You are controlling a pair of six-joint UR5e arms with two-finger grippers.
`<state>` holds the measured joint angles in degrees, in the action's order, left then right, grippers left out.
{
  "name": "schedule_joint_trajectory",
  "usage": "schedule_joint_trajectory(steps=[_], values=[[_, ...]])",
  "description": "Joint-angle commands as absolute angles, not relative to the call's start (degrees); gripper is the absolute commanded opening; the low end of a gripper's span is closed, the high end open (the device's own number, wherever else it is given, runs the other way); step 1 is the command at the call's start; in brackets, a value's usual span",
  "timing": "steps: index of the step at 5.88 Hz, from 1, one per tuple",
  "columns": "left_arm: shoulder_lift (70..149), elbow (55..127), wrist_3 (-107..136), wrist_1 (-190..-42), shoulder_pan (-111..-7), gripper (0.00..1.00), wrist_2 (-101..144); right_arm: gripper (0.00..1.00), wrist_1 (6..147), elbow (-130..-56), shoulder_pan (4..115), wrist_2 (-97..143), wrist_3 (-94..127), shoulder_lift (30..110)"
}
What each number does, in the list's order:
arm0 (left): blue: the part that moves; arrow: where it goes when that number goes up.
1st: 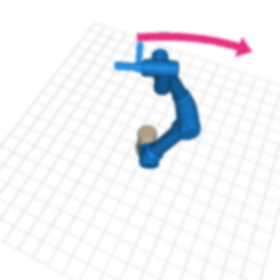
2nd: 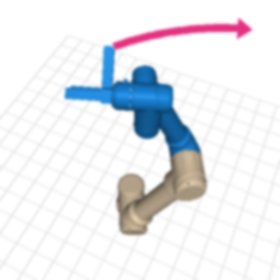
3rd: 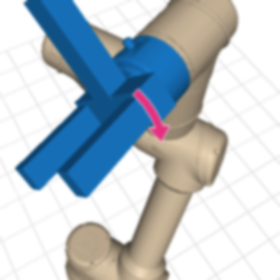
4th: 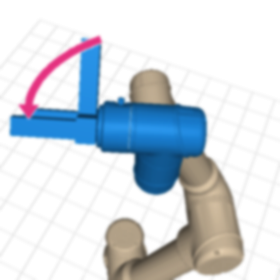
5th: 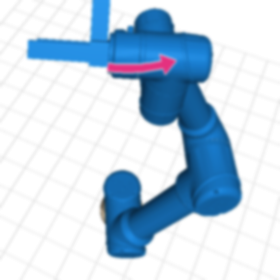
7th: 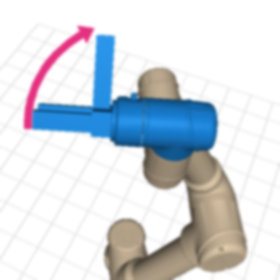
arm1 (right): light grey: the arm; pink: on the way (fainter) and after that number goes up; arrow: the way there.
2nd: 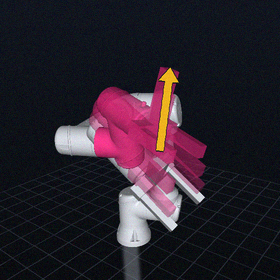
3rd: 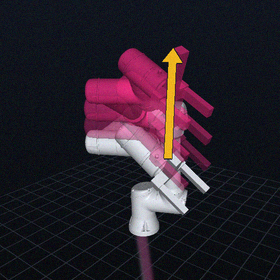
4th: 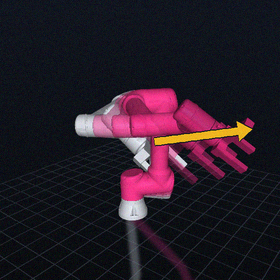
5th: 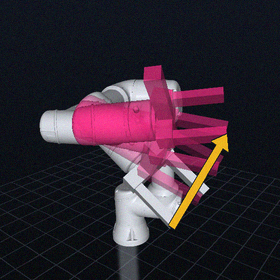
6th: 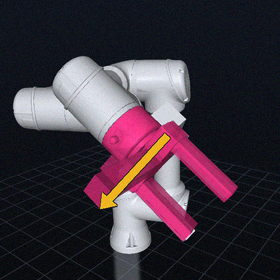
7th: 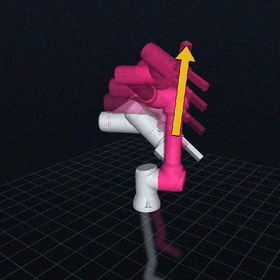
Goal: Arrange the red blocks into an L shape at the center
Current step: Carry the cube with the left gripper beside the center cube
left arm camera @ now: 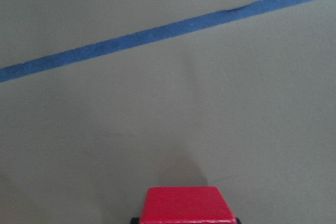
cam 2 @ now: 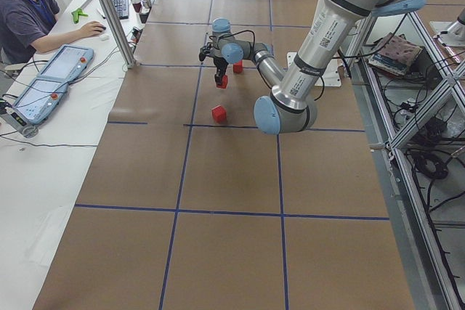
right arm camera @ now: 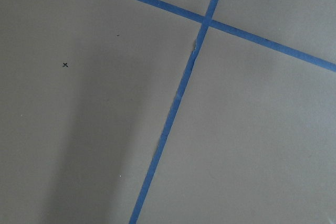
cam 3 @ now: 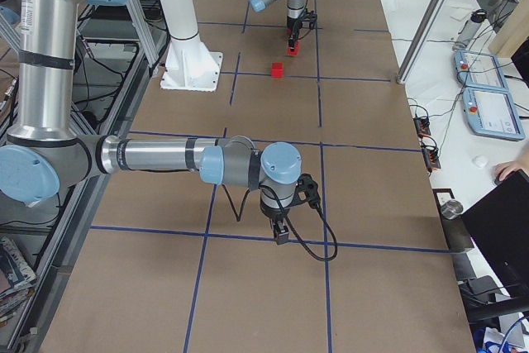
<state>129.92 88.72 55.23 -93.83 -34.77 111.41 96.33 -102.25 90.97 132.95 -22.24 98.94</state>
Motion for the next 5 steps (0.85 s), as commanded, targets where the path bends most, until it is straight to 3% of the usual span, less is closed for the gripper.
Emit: schedule_joint_trajectory(steps=[1,2,5], values=[[142.9,76.1,63.7,-93.1,-34.5,0.07,111.4,1.00,96.3,-102.3,91.0,133.0,-22.2,99.1],[146.5,71.5,65.0,-93.2,-34.0,0.07,111.4,1.00,96.3,-102.2,91.0,132.9,-22.4,99.1],[146.3,71.5,67.4,-93.3,-30.7,0.07,111.4,1.00,96.2,-102.1,91.0,132.7,-22.6,99.1]])
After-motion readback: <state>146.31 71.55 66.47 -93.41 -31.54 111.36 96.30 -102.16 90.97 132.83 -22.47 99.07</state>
